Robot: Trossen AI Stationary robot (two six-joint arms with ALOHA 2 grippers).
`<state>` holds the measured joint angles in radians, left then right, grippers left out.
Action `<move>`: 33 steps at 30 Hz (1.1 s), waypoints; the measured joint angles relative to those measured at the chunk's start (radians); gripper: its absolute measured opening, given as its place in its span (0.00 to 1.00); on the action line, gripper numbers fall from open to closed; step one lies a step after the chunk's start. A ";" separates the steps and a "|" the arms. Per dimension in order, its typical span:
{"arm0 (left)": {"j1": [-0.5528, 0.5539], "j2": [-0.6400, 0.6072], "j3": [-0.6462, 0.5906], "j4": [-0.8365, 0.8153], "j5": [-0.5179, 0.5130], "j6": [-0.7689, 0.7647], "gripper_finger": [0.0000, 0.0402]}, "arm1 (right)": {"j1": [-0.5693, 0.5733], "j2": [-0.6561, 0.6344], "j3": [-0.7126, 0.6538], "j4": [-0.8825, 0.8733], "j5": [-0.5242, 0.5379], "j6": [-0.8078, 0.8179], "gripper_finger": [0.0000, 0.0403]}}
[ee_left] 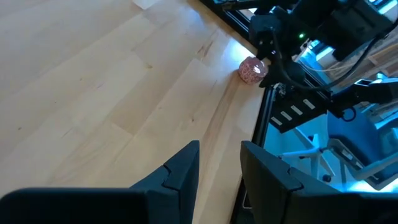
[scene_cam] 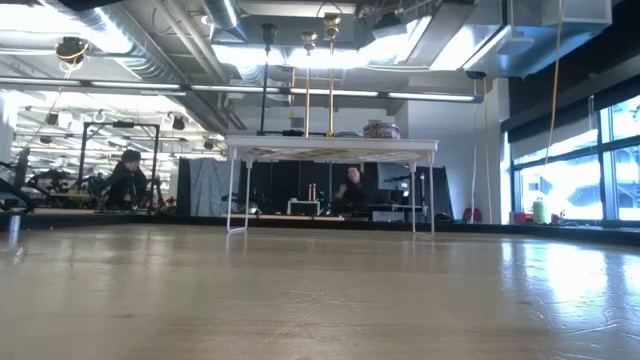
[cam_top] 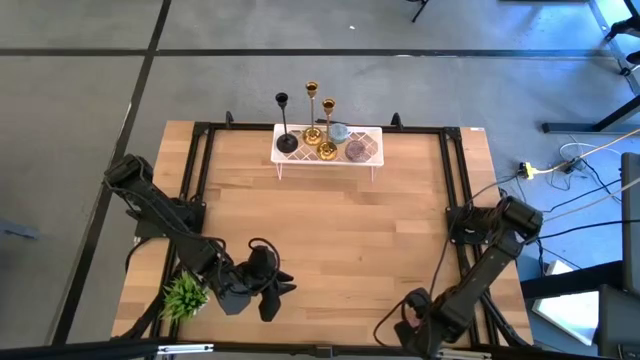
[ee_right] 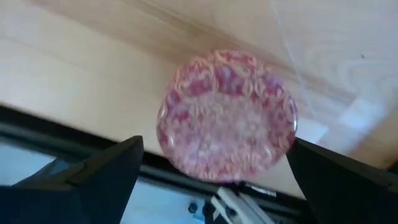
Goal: Pick & Place candle stick holders
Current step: Put the pink patterned scented candle on the shelf
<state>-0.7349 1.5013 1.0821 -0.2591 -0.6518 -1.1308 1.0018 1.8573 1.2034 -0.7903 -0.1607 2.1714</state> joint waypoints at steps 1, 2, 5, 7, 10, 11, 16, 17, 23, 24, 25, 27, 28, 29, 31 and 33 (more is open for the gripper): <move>0.000 0.000 0.000 0.000 0.000 -0.001 0.28 | -0.002 0.008 0.000 0.001 0.003 -0.003 0.98; 0.000 0.000 0.000 0.000 0.000 -0.004 0.28 | -0.004 0.014 0.000 0.003 0.007 -0.006 0.98; 0.000 0.000 0.000 0.002 -0.001 -0.007 0.28 | -0.011 0.036 0.000 0.010 0.008 -0.034 0.98; 0.000 0.000 0.000 0.003 -0.001 -0.007 0.28 | -0.014 0.044 0.000 0.021 0.010 -0.070 0.98; 0.000 0.000 0.000 0.006 -0.004 -0.011 0.28 | -0.014 0.051 0.000 0.020 0.019 -0.135 0.98; 0.000 0.000 0.000 0.009 -0.006 -0.011 0.28 | -0.014 0.052 0.000 0.014 0.019 -0.158 0.98; 0.000 0.000 0.000 0.015 -0.023 -0.017 0.28 | -0.014 0.052 0.000 0.011 0.019 -0.280 0.98; 0.000 0.000 0.000 0.017 -0.028 -0.017 0.28 | -0.014 0.052 0.000 0.011 0.019 -0.297 0.98; -0.001 0.000 0.000 0.017 -0.039 -0.018 0.28 | -0.021 0.052 0.000 0.008 0.020 -0.320 0.95; -0.001 0.000 0.000 0.017 -0.039 -0.017 0.28 | -0.024 0.052 0.000 0.007 0.020 -0.317 0.94; -0.001 0.000 0.000 0.017 -0.039 -0.017 0.28 | -0.025 0.052 0.000 0.003 0.020 -0.316 0.93; -0.001 0.000 0.000 0.017 -0.040 -0.016 0.28 | -0.028 0.052 0.000 -0.005 0.021 -0.316 0.88; -0.001 0.000 0.000 0.017 -0.040 -0.015 0.28 | -0.031 0.052 0.000 -0.009 0.021 -0.314 0.84; -0.001 0.000 0.000 0.017 -0.040 -0.011 0.28 | -0.033 0.052 0.000 -0.014 0.021 -0.313 0.81; -0.001 0.000 0.000 0.017 -0.040 -0.010 0.28 | -0.037 0.051 0.000 -0.014 0.018 -0.313 0.73; -0.001 0.000 0.000 0.017 -0.038 -0.010 0.28 | -0.040 0.051 0.001 -0.013 0.018 -0.312 0.73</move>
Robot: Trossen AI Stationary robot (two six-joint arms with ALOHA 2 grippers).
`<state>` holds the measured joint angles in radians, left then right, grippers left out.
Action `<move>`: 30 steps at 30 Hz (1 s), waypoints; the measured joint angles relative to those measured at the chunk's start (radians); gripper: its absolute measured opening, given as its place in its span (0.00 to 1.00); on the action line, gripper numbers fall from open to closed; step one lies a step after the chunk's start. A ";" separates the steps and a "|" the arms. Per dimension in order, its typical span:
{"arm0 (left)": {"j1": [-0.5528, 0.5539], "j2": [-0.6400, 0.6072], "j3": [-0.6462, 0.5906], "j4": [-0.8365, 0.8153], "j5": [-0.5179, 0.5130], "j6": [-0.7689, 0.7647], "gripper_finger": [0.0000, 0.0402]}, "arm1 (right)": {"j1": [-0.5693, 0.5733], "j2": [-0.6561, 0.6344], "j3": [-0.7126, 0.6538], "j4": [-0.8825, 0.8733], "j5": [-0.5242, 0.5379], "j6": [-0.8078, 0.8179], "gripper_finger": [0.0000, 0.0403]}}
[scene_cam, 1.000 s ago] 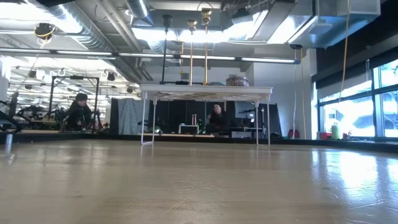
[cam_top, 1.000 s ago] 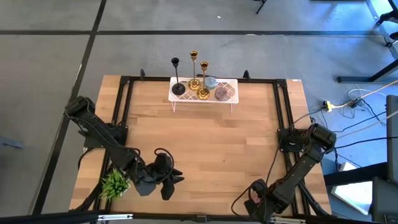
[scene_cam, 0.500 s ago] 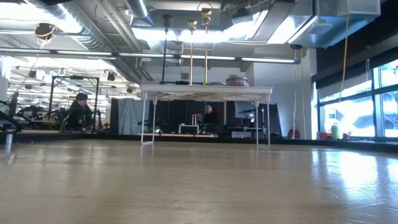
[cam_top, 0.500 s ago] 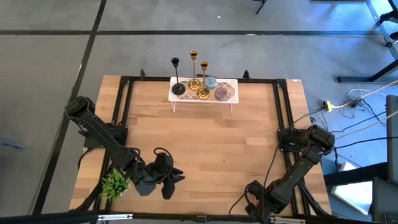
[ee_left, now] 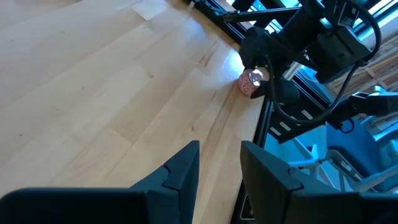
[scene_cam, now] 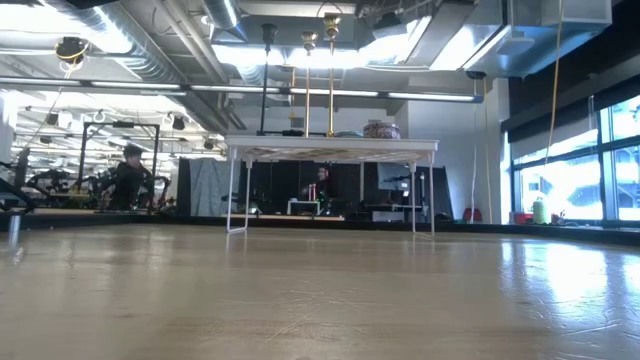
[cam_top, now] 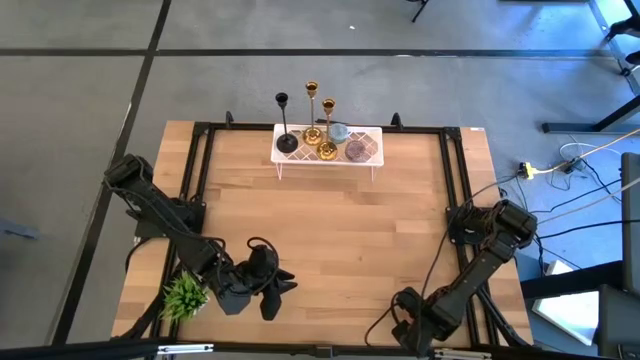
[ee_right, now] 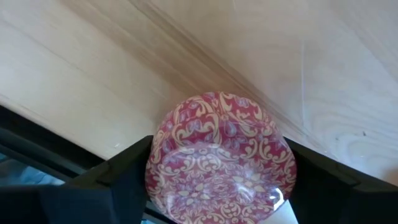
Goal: Pick & Place candle stick holders
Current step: Put the pink patterned scented candle on the shelf
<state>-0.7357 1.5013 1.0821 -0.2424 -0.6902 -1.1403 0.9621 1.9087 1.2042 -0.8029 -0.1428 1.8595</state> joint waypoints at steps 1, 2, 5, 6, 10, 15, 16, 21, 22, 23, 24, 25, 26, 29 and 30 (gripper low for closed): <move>0.000 0.000 0.000 0.000 0.000 0.001 0.28 | -0.002 0.000 0.000 0.002 0.001 0.000 0.73; 0.000 0.000 0.000 0.000 0.000 0.001 0.28 | -0.004 0.000 0.000 0.003 0.002 0.000 0.73; -0.002 0.000 0.000 0.000 0.001 0.002 0.28 | -0.017 0.000 0.001 0.002 0.014 -0.010 0.73; -0.004 0.000 0.000 0.000 0.000 0.002 0.28 | -0.025 0.000 0.004 0.000 0.020 -0.025 0.73; -0.013 0.000 0.000 0.000 -0.002 0.001 0.28 | -0.074 0.000 0.036 -0.053 0.033 -0.160 0.73; -0.023 0.000 0.000 0.000 -0.022 0.000 0.28 | -0.145 0.000 0.131 -0.115 0.042 -0.513 0.73; -0.024 0.000 0.000 0.000 -0.025 0.000 0.28 | -0.157 0.000 0.156 -0.129 0.042 -0.577 0.73; -0.031 0.000 0.000 0.000 -0.037 -0.009 0.28 | -0.203 -0.001 0.317 -0.162 0.043 -0.778 0.73; -0.034 0.000 0.000 0.000 -0.046 -0.009 0.28 | -0.208 -0.001 0.352 -0.162 0.049 -0.804 0.73; -0.037 0.000 0.000 0.000 -0.058 -0.009 0.28 | -0.211 -0.002 0.386 -0.169 0.066 -0.825 0.73; -0.039 0.000 0.000 0.000 -0.071 -0.009 0.28 | -0.216 -0.002 0.417 -0.190 0.087 -0.842 0.73; -0.040 0.000 0.000 0.000 -0.084 -0.009 0.28 | -0.219 -0.002 0.446 -0.223 0.108 -0.848 0.73; -0.043 0.000 0.000 -0.001 -0.099 -0.009 0.28 | -0.223 -0.003 0.466 -0.257 0.125 -0.855 0.73; -0.043 0.000 0.000 -0.001 -0.142 -0.017 0.28 | -0.235 -0.003 0.486 -0.319 0.145 -0.862 0.73; -0.043 0.000 0.000 -0.001 -0.151 -0.019 0.28 | -0.238 -0.003 0.486 -0.324 0.138 -0.862 0.73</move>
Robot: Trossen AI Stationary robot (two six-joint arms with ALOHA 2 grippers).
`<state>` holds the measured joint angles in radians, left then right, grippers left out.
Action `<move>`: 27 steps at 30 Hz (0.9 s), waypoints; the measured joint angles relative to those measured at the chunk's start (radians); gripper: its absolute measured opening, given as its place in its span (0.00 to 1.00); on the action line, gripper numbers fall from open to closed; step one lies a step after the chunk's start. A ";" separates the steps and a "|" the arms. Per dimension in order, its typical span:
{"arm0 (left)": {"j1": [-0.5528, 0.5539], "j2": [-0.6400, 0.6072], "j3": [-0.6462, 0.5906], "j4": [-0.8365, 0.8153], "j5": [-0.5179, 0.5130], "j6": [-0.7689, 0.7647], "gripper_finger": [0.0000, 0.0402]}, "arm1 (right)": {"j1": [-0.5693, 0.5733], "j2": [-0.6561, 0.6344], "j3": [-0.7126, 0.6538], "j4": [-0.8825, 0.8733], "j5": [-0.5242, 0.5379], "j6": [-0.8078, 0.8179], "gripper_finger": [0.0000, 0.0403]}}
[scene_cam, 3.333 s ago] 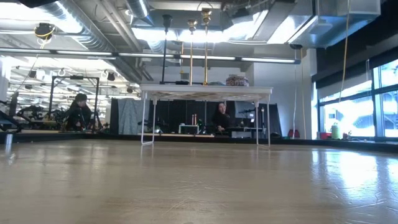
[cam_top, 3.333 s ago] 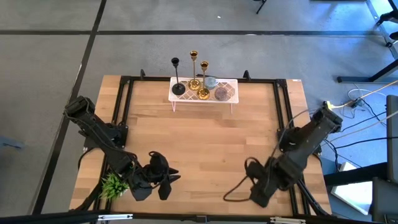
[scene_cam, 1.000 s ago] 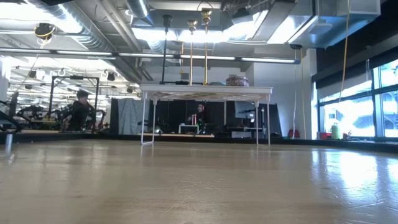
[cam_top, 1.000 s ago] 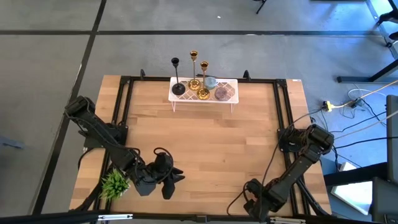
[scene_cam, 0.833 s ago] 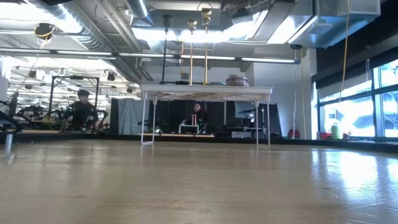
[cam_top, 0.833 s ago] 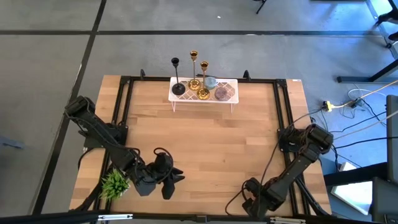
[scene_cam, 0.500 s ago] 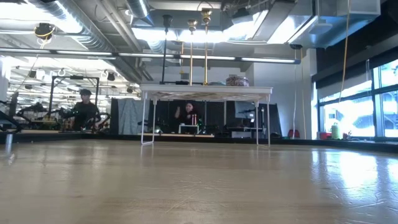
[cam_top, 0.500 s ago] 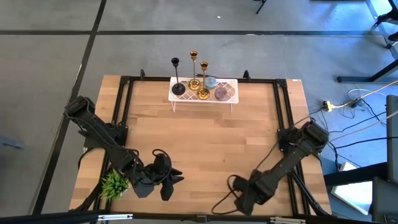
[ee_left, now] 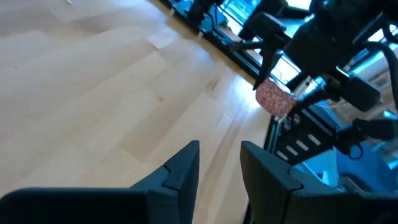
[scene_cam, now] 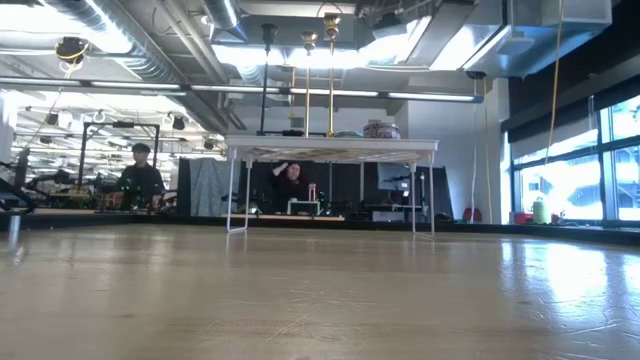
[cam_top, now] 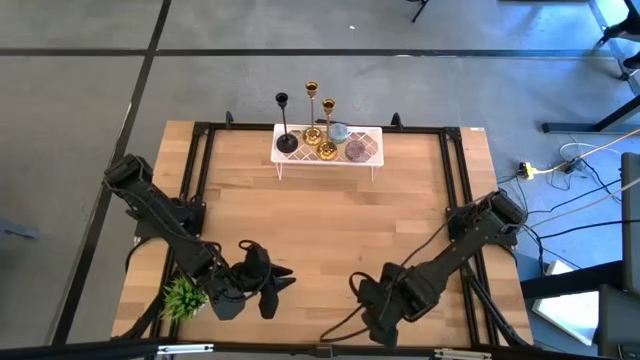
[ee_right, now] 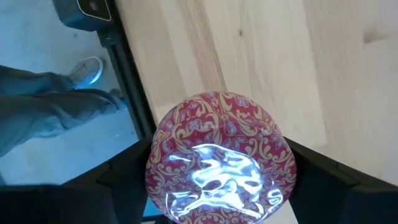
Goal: Pick & Place candle stick holders
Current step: Put the pink patterned scented candle on the shelf
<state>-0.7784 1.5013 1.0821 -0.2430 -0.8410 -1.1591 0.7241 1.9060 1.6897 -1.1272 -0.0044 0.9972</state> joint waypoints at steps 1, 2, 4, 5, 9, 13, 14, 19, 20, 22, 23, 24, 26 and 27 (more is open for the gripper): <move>0.000 0.000 0.000 0.000 -0.007 -0.001 0.28 | -0.001 0.001 0.000 0.000 -0.012 0.000 0.73; 0.002 0.000 0.000 0.000 -0.011 0.000 0.28 | -0.001 0.004 0.000 0.001 -0.026 -0.003 0.73; 0.005 0.000 0.000 0.000 -0.012 0.001 0.28 | 0.001 0.010 0.000 -0.004 -0.050 -0.004 0.73; 0.007 0.000 0.000 -0.001 -0.012 0.001 0.28 | 0.002 0.011 0.000 -0.011 -0.051 -0.004 0.73; 0.009 0.000 0.000 0.000 -0.024 -0.009 0.28 | 0.000 0.011 0.000 -0.027 -0.052 -0.006 0.73; 0.007 0.000 0.000 0.000 -0.040 -0.030 0.28 | 0.001 0.015 0.000 -0.015 -0.089 -0.002 0.73; 0.007 0.000 0.000 0.000 -0.040 -0.032 0.28 | 0.004 0.018 0.000 -0.014 -0.094 -0.002 0.73; 0.007 0.000 0.000 0.000 -0.036 -0.032 0.28 | 0.013 0.029 -0.022 -0.023 -0.103 0.017 0.73; 0.007 0.000 0.000 0.000 -0.036 -0.032 0.28 | 0.014 0.029 -0.027 -0.032 -0.099 0.022 0.73; 0.007 0.000 0.000 0.001 -0.036 -0.032 0.28 | 0.015 0.029 -0.030 -0.082 -0.066 0.044 0.73; 0.007 0.000 0.000 0.001 -0.035 -0.032 0.28 | 0.016 0.029 -0.031 -0.119 -0.041 0.060 0.73; 0.007 0.000 0.000 0.001 -0.035 -0.032 0.28 | 0.015 0.027 -0.031 -0.151 -0.016 0.078 0.73; 0.007 0.000 0.000 0.007 -0.031 -0.033 0.28 | 0.006 0.022 -0.031 -0.194 0.038 0.099 0.73; 0.007 0.000 0.000 0.009 -0.031 -0.033 0.28 | -0.001 0.015 -0.031 -0.216 0.062 0.102 0.73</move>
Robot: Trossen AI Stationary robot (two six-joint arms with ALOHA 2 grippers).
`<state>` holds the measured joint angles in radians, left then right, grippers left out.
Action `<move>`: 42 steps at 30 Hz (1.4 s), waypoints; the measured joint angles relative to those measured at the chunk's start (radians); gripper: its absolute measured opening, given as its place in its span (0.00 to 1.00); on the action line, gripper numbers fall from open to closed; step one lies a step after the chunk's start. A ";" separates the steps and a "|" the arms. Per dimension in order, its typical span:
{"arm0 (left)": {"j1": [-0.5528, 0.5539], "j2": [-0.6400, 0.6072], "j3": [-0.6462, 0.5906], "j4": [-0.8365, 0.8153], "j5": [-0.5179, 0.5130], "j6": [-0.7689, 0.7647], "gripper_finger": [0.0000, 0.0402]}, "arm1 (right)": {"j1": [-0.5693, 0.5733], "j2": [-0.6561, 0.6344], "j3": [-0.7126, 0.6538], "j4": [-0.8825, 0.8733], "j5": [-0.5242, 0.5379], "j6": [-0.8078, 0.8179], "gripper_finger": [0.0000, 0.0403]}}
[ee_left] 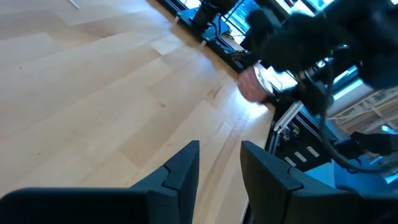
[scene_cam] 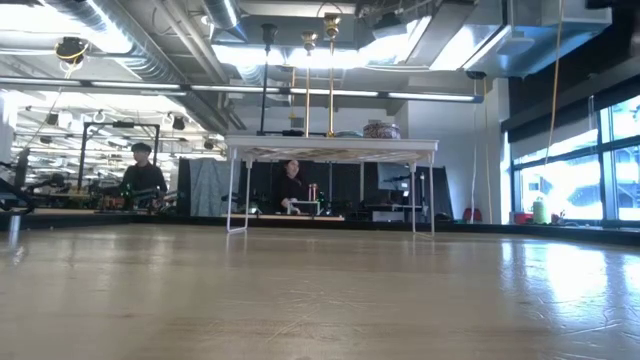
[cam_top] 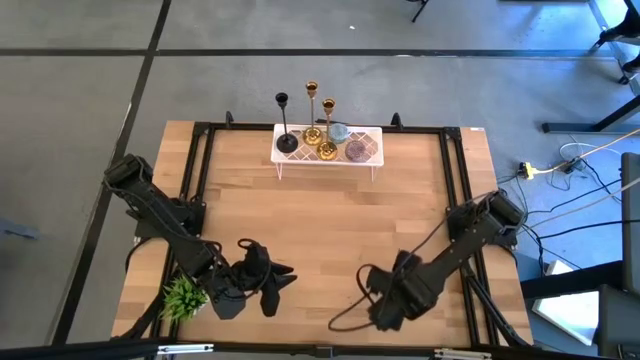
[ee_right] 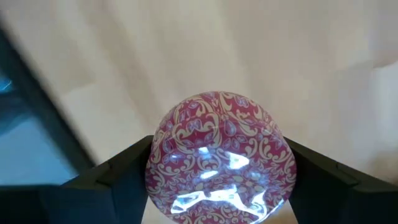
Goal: Pick & Place candle stick holders
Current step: Put the pink patterned scented candle on the shelf
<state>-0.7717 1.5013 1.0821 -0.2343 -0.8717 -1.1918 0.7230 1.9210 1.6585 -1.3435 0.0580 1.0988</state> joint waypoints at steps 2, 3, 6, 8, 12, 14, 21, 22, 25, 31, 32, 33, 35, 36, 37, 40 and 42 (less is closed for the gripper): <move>-0.004 0.000 0.000 0.000 0.000 -0.003 0.28 | -0.023 -0.018 0.000 -0.037 0.032 -0.006 0.73; -0.006 0.000 0.000 0.000 0.001 -0.004 0.28 | -0.036 -0.027 0.000 -0.049 0.043 -0.014 0.73; -0.007 0.000 0.000 0.000 0.001 -0.011 0.28 | -0.080 -0.061 0.000 -0.096 0.094 -0.056 0.73; -0.007 0.000 0.000 0.000 0.000 -0.011 0.28 | -0.114 -0.094 0.000 -0.126 0.136 -0.085 0.73; -0.007 0.000 0.000 0.000 -0.009 -0.010 0.28 | -0.196 -0.163 0.000 -0.201 0.216 -0.139 0.73; -0.007 0.000 0.000 -0.001 -0.014 -0.010 0.28 | -0.247 -0.207 0.000 -0.233 0.254 -0.166 0.73; -0.004 0.000 0.000 -0.001 -0.025 -0.001 0.28 | -0.513 -0.357 -0.002 -0.228 0.365 -0.314 0.73; -0.002 0.000 0.000 -0.001 -0.026 -0.001 0.28 | -0.559 -0.374 -0.002 -0.226 0.379 -0.339 0.73; 0.002 0.000 0.000 -0.001 -0.037 0.000 0.28 | -0.708 -0.420 -0.002 -0.207 0.399 -0.432 0.73; 0.022 0.000 0.000 -0.007 -0.064 -0.022 0.28 | -1.008 -0.437 -0.002 -0.175 0.364 -0.510 0.73; 0.025 0.000 0.000 -0.007 -0.070 -0.025 0.28 | -1.054 -0.436 -0.002 -0.162 0.341 -0.505 0.73; 0.028 0.000 0.000 -0.006 -0.074 -0.026 0.28 | -1.098 -0.433 -0.002 -0.150 0.322 -0.491 0.73; 0.034 0.000 0.000 -0.007 -0.080 -0.026 0.28 | -1.181 -0.425 -0.002 -0.123 0.275 -0.464 0.73; 0.037 0.000 0.000 -0.007 -0.081 -0.026 0.28 | -1.219 -0.421 -0.002 -0.108 0.250 -0.454 0.73; 0.041 0.000 0.000 -0.006 -0.081 -0.026 0.28 | -1.255 -0.415 -0.002 -0.093 0.223 -0.445 0.73; 0.049 0.000 0.000 -0.007 -0.080 -0.026 0.28 | -1.342 -0.391 -0.002 -0.051 0.130 -0.424 0.73; 0.054 0.000 0.000 -0.008 -0.080 -0.023 0.28 | -1.373 -0.368 -0.002 -0.030 0.098 -0.408 0.73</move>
<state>-0.7174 1.5013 1.0821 -0.2428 -0.9516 -1.2143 -0.6499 1.5527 1.6569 -1.3736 0.1556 0.6905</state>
